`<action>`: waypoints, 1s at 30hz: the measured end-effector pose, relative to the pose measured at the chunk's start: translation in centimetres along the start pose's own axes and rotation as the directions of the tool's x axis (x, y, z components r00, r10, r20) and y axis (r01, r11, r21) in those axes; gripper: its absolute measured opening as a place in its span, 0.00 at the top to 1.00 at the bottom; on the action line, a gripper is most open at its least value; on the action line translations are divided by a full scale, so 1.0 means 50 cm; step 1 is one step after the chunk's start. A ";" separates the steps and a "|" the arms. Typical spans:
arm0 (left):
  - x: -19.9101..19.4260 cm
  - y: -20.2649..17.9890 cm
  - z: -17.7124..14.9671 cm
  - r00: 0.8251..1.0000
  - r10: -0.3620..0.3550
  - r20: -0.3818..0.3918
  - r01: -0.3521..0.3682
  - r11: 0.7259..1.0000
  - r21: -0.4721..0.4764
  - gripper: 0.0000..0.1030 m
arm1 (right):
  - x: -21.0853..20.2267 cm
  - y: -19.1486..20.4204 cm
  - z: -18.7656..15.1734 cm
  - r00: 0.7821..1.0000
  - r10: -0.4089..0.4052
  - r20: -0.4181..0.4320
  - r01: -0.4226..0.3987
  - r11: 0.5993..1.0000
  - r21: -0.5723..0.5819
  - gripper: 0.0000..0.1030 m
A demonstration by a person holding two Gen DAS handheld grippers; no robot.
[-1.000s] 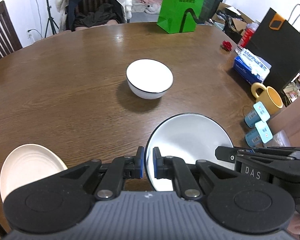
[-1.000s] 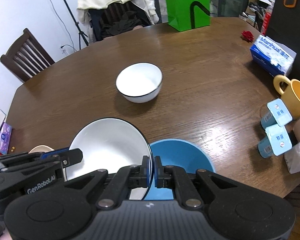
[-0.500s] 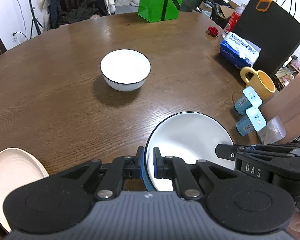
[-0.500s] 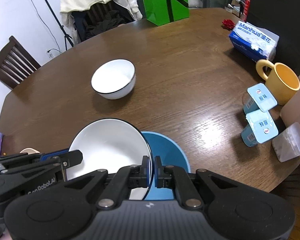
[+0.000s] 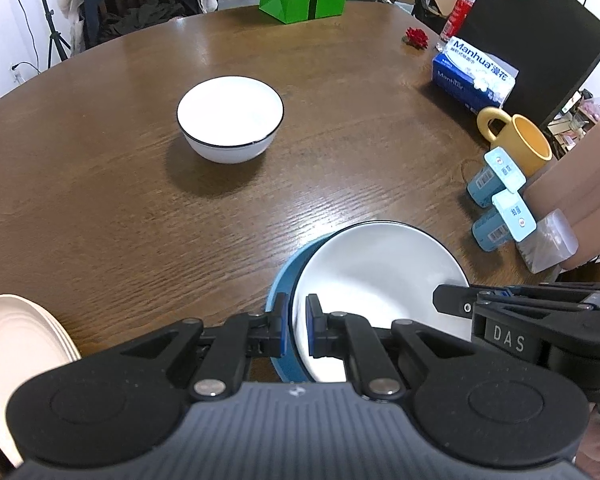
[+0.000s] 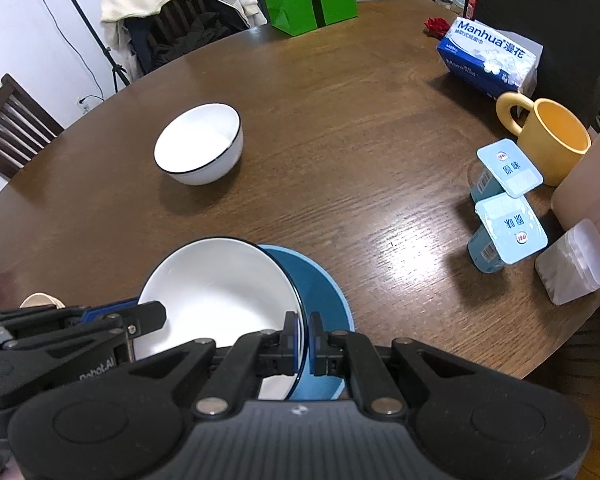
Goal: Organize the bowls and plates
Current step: 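Lower the held white bowl into the blue bowl with both grippers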
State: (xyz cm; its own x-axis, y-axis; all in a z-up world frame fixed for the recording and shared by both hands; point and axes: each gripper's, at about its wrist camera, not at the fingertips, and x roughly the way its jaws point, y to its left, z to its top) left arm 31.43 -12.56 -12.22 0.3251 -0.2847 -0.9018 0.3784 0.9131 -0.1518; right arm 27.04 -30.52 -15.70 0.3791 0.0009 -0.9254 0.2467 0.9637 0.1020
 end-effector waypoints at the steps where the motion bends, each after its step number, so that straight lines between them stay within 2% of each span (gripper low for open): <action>1: 0.003 -0.001 -0.001 1.000 0.000 -0.003 0.000 1.000 0.003 0.91 | 0.003 -0.002 -0.001 1.000 0.000 -0.003 0.000 1.000 0.003 0.95; 30: 0.078 -0.022 -0.010 0.998 0.042 -0.055 -0.039 0.998 0.049 0.91 | 0.073 -0.037 -0.019 0.999 0.029 -0.034 -0.028 0.999 0.022 0.95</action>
State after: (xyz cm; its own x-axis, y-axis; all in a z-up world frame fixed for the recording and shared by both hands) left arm 31.86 -14.54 -15.75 0.2928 -0.2299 -0.9281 0.4071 0.9083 -0.0965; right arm 27.10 -32.04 -19.62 0.3550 0.0376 -0.9341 0.2554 0.9573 0.1356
